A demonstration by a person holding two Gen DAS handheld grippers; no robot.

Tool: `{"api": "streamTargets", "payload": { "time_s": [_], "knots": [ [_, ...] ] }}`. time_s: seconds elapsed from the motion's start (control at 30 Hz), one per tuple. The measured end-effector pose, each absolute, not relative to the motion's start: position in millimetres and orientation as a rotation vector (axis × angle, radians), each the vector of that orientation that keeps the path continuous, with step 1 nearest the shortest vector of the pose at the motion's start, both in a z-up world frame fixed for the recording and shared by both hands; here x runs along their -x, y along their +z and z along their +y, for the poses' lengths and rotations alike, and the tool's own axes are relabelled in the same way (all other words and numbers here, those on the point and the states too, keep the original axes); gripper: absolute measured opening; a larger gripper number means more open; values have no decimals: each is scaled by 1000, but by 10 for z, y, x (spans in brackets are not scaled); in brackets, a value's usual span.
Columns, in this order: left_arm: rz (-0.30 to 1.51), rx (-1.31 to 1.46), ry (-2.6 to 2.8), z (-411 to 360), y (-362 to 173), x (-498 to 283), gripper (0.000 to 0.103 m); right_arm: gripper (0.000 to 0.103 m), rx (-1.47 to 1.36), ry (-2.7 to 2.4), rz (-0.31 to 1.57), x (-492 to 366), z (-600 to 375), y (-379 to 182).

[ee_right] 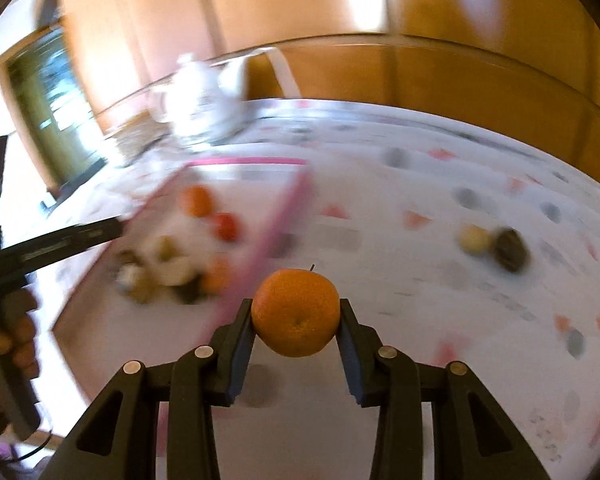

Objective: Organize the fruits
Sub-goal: 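Lower the held orange into the tray and open the right tool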

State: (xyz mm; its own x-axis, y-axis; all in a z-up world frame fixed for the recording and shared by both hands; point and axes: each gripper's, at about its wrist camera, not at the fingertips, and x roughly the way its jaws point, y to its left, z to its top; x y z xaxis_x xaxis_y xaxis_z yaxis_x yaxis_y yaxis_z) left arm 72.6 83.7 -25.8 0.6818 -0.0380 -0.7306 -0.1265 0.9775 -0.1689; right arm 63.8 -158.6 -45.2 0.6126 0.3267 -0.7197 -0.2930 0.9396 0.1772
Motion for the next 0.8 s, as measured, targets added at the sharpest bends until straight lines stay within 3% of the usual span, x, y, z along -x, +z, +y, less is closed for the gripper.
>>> {"api": "streamTargets", "payload": {
  "time_s": [0.4, 0.63, 0.8],
  "knots": [
    [802, 256, 108, 1123, -235, -678, 43, 40, 73, 599, 892, -668, -687, -450],
    [800, 260, 119, 1171, -246, -647, 43, 48, 36, 587, 910, -790, -581, -502],
    [804, 254, 108, 1111, -263, -636, 43, 48, 1, 563, 903, -784, -662, -488]
  ]
}}
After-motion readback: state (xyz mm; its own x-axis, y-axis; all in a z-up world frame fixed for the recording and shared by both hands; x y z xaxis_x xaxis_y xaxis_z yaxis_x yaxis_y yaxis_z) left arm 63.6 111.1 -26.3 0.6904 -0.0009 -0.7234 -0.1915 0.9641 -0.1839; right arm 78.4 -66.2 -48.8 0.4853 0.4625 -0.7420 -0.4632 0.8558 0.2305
